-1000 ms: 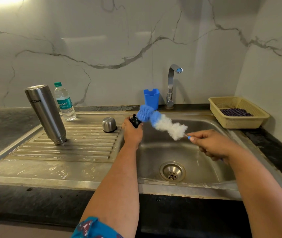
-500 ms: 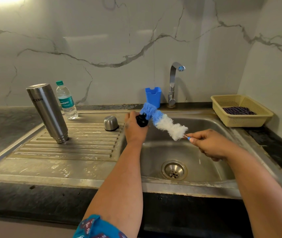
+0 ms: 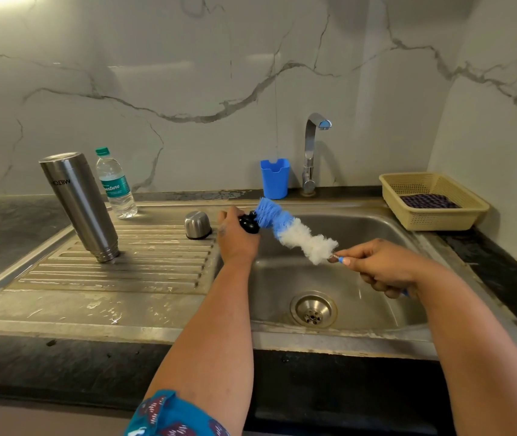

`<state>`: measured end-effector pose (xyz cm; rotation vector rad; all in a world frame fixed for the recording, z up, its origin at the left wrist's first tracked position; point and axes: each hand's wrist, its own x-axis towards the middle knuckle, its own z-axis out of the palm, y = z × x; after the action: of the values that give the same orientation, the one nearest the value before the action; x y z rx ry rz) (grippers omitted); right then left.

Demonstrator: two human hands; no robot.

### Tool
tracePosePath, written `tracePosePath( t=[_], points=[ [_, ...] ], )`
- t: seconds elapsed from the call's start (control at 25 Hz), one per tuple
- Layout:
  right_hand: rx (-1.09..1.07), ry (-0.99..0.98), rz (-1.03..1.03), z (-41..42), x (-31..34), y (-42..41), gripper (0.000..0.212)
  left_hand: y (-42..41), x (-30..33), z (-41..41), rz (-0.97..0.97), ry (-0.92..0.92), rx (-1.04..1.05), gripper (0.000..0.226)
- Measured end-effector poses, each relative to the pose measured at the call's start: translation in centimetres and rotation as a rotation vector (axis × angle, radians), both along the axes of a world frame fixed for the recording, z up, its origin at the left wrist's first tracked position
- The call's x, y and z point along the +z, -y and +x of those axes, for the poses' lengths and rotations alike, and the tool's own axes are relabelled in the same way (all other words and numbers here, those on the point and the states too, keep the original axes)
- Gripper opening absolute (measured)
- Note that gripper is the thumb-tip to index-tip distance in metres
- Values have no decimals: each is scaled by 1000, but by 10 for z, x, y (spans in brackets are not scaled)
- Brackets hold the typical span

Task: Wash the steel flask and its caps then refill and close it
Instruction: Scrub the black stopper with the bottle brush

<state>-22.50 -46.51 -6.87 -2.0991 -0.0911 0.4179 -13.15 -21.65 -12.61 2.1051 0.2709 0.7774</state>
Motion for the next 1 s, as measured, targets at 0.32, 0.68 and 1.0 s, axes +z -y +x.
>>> tracePosePath(
  t=[0.32, 0.68, 1.0],
  points=[
    [-195, 271, -172, 13, -10, -5, 29, 6, -7, 3, -391, -63, -328, 65],
    [-149, 36, 142, 0, -2, -8, 18, 0, 6, -1, -1229, -37, -510, 19],
    [-133, 6, 118, 0, -1, -3, 21, 1, 5, -1, -1193, -51, -553, 21]
  ],
)
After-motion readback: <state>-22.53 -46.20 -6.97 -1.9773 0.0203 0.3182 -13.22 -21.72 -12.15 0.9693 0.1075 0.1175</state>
